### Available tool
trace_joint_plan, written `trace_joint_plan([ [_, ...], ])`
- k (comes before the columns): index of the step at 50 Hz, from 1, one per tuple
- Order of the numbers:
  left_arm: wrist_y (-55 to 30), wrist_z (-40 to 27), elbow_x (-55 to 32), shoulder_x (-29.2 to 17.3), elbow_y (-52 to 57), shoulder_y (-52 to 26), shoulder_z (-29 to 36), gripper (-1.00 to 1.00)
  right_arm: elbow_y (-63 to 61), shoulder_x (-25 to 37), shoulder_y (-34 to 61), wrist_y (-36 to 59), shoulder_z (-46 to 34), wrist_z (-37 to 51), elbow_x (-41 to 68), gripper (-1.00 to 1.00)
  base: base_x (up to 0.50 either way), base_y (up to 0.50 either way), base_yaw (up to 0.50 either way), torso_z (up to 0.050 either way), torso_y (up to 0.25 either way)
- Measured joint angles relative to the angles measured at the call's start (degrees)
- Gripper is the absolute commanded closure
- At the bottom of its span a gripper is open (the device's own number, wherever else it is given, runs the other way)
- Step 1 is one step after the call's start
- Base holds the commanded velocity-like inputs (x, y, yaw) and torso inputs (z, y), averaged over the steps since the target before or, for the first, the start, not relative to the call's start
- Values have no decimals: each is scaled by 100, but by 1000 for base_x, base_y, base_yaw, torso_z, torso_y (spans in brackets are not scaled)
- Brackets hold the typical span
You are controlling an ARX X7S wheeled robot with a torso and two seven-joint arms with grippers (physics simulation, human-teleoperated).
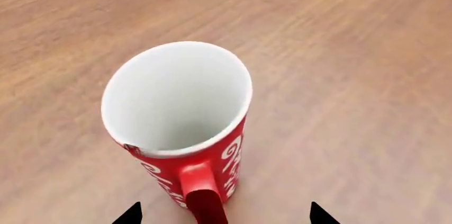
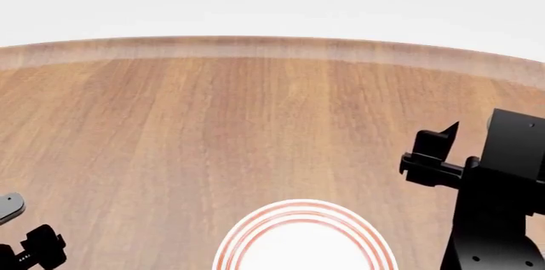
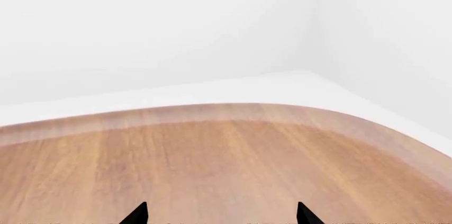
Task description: Pick up the red mug and put it on the plate
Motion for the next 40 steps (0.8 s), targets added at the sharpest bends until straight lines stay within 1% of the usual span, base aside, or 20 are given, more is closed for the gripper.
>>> trace_joint_plan([
  [5, 154, 28, 73, -25, -412, -174, -49, -100, 43, -2, -1, -26, -18, 1, 6, -100, 0, 0, 0, 0, 0],
  [6, 175, 30, 91, -28, -473, -197, -66, 100, 51, -3, -2, -32, -20, 1, 7, -100, 0, 0, 0, 0, 0],
  [17, 329, 34, 325, -44, -859, -332, -312, 100, 108, 1, -14, -75, -35, 9, 26, -100, 0, 0, 0, 0, 0],
  [29, 332, 100, 623, -21, -976, -401, -521, 100, 145, 5, -31, -115, -50, 19, 50, -100, 0, 0, 0, 0, 0],
  [33, 261, 237, 792, -30, -986, -424, -579, 100, 156, 7, -33, -124, -57, 21, 57, -100, 0, 0, 0, 0, 0],
  [36, 140, 367, 938, -23, -863, -375, -628, 100, 158, 8, -35, -128, -64, 24, 63, -100, 0, 0, 0, 0, 0],
  [40, -256, 577, 1046, 1, -326, -189, -574, 100, 163, 11, -40, -139, -74, 28, 68, -100, 0, 0, 0, 0, 0],
])
